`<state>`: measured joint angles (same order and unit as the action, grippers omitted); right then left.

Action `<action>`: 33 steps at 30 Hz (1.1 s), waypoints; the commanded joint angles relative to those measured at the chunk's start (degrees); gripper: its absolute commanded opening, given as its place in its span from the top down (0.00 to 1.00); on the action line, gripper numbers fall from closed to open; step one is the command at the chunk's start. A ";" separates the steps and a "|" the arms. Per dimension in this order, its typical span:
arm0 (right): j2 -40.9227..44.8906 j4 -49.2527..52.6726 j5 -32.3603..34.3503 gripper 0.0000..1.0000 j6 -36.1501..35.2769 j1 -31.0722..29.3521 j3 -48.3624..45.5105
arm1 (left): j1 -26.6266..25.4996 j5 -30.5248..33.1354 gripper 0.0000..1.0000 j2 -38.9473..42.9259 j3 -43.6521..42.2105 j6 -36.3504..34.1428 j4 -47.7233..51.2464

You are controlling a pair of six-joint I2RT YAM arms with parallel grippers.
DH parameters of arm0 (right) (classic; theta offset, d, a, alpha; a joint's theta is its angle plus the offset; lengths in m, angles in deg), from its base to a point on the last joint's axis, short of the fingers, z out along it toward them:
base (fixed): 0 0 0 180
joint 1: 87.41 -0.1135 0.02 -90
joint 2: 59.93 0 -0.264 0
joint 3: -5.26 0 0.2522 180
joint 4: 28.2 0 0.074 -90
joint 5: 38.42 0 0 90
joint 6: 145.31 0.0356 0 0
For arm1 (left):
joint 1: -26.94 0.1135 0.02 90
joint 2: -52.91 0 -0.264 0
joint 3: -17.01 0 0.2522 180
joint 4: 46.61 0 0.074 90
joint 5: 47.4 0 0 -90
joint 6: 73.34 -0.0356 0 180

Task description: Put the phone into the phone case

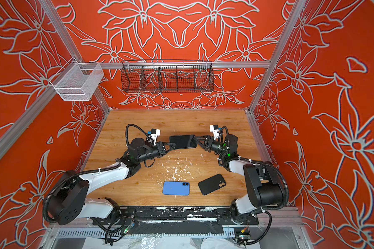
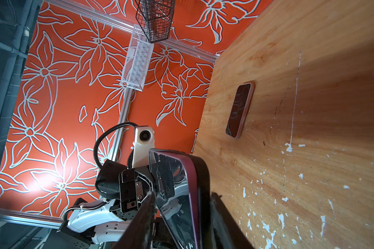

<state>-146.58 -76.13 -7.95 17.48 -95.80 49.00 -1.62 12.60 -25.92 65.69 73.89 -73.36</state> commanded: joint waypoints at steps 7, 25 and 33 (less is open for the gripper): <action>-3.29 -12.76 -1.38 0.62 6.11 -0.74 -2.25 | 0.17 2.13 1.00 0.34 2.78 -0.46 -1.94; -4.98 -14.06 0.20 0.72 6.64 -1.31 -2.61 | 0.17 1.40 1.00 -2.47 4.84 0.68 -3.87; -5.24 -13.73 0.51 0.83 6.71 -1.35 -2.28 | 0.17 2.47 1.00 -0.50 3.54 -0.65 -2.40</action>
<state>-151.50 -87.30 -7.16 23.51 -96.52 46.66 -1.51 14.46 -28.11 69.20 74.59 -72.95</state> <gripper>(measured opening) 0.191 0.089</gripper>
